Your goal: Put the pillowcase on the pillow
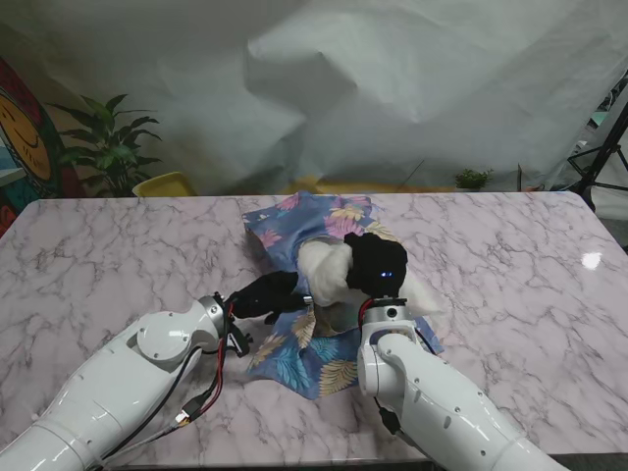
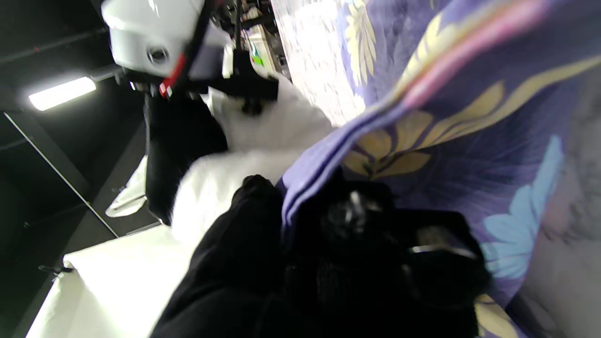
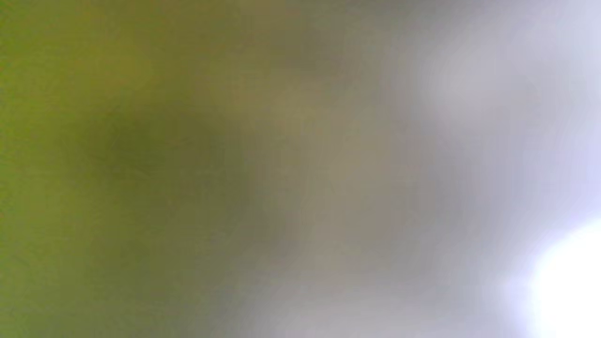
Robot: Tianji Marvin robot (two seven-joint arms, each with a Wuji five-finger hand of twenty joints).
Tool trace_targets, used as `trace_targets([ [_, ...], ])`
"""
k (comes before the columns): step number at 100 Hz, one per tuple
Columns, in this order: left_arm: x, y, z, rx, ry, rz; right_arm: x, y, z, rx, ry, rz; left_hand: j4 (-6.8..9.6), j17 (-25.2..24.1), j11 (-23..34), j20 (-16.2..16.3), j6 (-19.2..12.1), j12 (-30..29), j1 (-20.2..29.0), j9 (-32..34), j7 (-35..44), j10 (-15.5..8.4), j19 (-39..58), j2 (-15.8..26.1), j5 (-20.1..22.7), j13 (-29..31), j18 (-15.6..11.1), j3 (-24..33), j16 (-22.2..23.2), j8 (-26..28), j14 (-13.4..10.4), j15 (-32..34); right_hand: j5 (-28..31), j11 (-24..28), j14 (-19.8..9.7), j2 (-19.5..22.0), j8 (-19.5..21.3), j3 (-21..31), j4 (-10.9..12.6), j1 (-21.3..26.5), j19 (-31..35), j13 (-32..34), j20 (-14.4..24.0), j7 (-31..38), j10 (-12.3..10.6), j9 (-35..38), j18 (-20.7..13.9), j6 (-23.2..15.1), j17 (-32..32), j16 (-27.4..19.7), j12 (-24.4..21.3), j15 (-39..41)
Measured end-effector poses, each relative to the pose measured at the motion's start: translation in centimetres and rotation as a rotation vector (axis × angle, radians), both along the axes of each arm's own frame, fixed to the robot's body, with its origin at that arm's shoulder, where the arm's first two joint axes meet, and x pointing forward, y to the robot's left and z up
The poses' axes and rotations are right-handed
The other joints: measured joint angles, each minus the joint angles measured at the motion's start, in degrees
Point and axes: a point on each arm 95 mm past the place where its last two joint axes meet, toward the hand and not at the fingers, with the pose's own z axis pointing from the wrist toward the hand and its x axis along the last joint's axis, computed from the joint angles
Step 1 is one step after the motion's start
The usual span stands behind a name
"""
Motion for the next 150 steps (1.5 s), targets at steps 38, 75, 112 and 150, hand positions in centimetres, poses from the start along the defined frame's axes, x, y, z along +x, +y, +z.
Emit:
trace_targets([
  [38, -1.0, -1.2, 1.2, 0.019, -0.061, -0.003, -0.5, -1.6, 2.9, 0.075, -0.073, -0.220, -0.58, 0.01, 0.26, 0.01, -2.54, 0.51, -0.33, 0.00, 0.15, -1.42, 0.00, -0.13, 0.00, 0.01, -0.11, -1.00, 0.00, 0.51, -0.10, 0.02, 0.26, 0.22, 0.63, 0.07, -0.52, 0.02, 0.13, 0.00, 0.09, 0.00, 5.29, 0.00, 1.40, 0.00, -0.02, 2.21, 2.18, 1.92, 1.00, -0.01],
  [75, -1.6, -1.6, 1.3, -0.075, -0.025, -0.031, 1.7, -0.9, -3.8, -0.078, 0.074, -0.064, -0.58, 0.01, 0.27, 0.01, -2.37, 0.51, -0.33, 0.00, 0.17, -1.43, 0.01, -0.12, 0.00, 0.01, -0.11, -1.00, 0.00, 0.57, -0.11, 0.03, 0.26, 3.73, -0.07, 0.18, -0.53, 0.03, 0.32, -2.85, 10.26, -0.15, 5.32, 0.00, 1.37, 0.06, -3.53, 3.40, 2.38, 2.13, 2.81, 7.86],
  [112, -3.0, -2.3, 0.6, -0.161, 0.044, -0.134, 4.0, -4.4, -4.6, -0.027, 0.116, -0.338, -0.58, 0.01, 0.27, 0.01, -2.06, 0.51, -0.33, 0.00, 0.16, -1.43, 0.01, -0.11, -0.60, 0.01, -0.11, -1.00, 0.00, 0.57, -0.12, 0.03, 1.66, 7.23, -1.60, 0.18, -0.46, -0.54, -0.37, -5.99, 11.42, -0.11, 7.11, 0.68, -0.19, 0.66, -6.33, 2.30, 2.80, 4.87, 9.44, 15.39],
  [150, -3.4, -2.6, -0.1, -0.113, 0.042, -0.162, 3.2, -3.6, -3.1, 0.000, 0.258, -0.215, -0.58, 0.01, 0.27, 0.01, -2.05, 0.51, -0.33, -0.02, -0.15, -1.43, 0.01, -0.11, -0.66, 0.01, -0.11, -1.00, 0.01, 0.80, -0.12, 0.03, -3.72, 6.89, -1.68, 10.84, 6.89, -5.60, 2.88, -14.60, 10.49, -1.27, 2.65, -6.51, -1.11, -6.09, -6.62, 2.44, -0.95, 0.08, 10.09, 4.57],
])
